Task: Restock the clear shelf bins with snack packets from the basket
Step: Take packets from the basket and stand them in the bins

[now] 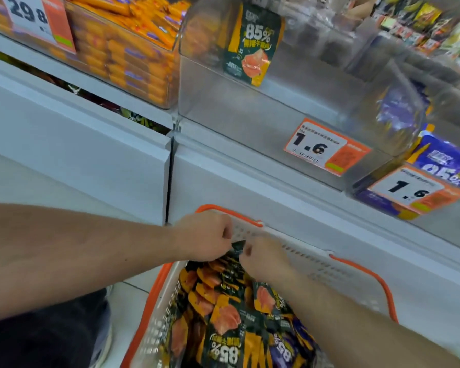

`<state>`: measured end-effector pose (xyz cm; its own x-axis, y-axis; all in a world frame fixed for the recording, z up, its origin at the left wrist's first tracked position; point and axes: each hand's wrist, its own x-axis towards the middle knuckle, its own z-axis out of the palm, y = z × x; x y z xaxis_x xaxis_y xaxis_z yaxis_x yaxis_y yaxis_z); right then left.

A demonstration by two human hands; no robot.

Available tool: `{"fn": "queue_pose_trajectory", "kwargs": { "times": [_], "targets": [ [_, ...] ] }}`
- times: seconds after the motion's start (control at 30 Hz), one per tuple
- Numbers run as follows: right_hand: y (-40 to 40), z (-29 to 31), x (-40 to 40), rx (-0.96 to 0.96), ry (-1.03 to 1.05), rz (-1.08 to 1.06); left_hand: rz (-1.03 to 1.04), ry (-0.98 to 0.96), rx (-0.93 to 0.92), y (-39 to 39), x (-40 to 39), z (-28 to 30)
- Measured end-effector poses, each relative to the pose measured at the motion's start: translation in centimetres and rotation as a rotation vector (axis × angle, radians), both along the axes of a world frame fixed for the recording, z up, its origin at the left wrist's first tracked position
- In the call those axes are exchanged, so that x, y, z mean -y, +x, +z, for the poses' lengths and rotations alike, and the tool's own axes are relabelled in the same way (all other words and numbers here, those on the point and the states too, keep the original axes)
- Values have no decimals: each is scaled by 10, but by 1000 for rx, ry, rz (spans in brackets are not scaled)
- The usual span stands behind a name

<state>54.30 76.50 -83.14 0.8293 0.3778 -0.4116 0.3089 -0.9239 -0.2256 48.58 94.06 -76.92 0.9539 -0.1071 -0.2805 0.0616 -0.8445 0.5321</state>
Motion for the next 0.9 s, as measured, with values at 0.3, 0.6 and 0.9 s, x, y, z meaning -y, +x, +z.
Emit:
{"fn": "queue_pose_trajectory", "kwargs": {
  "times": [0.3, 0.6, 0.9],
  "targets": [
    [-14, -52, 19, 10, -255, 110, -1, 34, -69, 2, -10, -9],
    [-10, -39, -7, -262, -80, 51, 22, 42, -63, 8, -13, -12],
    [-16, 8, -2, -337, -48, 72, -115, 38, -179, -1, -15, -9]
  ]
}}
